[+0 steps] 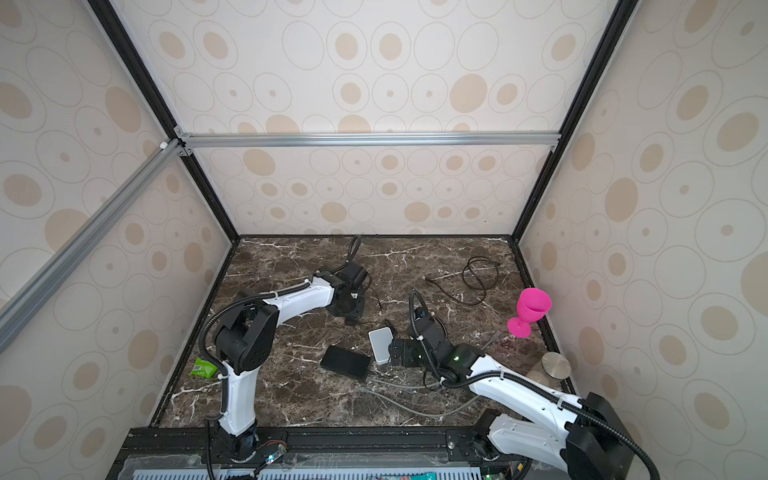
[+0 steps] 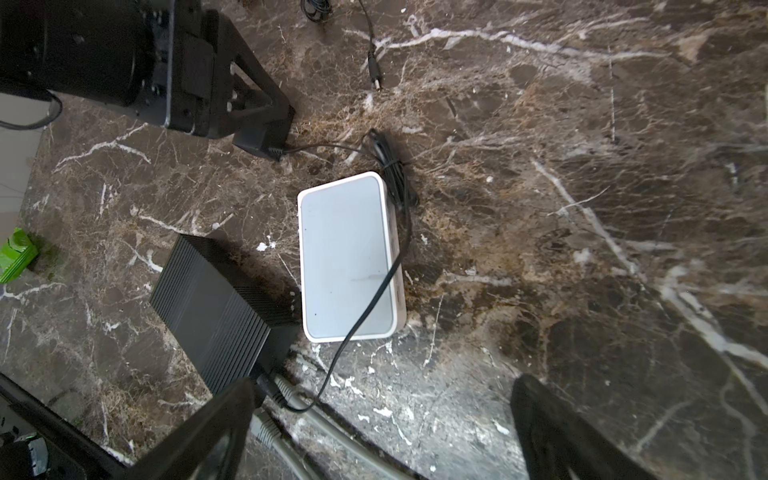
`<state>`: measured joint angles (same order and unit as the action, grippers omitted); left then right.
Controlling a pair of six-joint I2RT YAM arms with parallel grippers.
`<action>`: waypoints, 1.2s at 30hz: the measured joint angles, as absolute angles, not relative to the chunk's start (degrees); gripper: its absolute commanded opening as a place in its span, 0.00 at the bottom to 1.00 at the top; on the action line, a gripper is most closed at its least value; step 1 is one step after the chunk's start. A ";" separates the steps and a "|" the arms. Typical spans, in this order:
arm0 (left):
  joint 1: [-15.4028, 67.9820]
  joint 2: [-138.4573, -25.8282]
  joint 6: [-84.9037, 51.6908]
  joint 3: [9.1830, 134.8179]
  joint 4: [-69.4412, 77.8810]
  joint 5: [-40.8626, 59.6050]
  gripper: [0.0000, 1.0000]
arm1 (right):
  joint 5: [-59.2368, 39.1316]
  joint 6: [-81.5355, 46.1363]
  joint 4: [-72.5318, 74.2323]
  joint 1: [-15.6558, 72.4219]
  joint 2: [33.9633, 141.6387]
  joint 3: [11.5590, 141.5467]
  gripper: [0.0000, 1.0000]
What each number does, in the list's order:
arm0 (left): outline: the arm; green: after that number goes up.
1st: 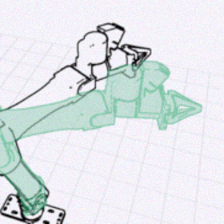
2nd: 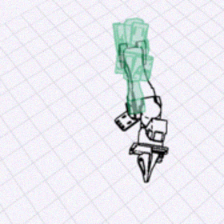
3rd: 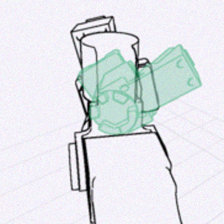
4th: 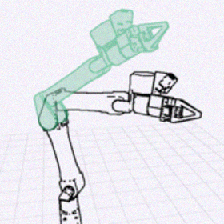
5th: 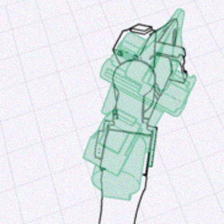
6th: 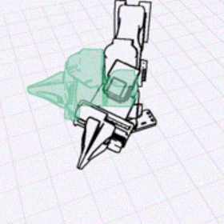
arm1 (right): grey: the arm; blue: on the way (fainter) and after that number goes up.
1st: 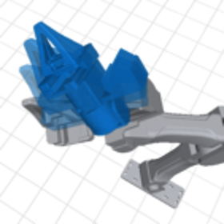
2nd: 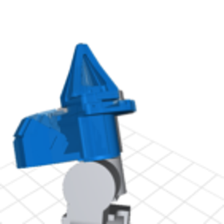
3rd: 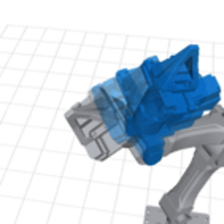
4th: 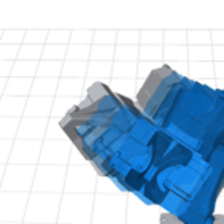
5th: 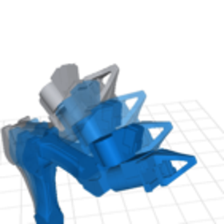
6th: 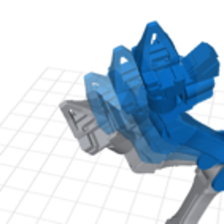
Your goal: Insert the plug into the switch port
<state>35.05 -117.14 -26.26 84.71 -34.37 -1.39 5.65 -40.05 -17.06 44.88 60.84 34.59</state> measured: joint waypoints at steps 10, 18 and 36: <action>35.05 -117.16 -26.17 85.41 -35.11 -0.27 0.22 | 4.89 -40.07 -16.45 44.49 60.34 34.33 1.00; 32.18 -115.35 -25.87 90.59 -38.19 1.04 0.22 | 4.69 -40.10 -16.25 44.23 60.29 34.26 1.00; -3.27 -91.61 -26.35 74.78 -34.81 8.12 0.23 | 4.27 -40.29 -15.29 44.23 60.29 33.82 1.00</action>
<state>-3.27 -91.61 -26.35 74.78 -34.81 8.12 4.27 -40.29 -15.29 44.23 60.29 33.82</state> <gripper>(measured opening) 0.340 0.997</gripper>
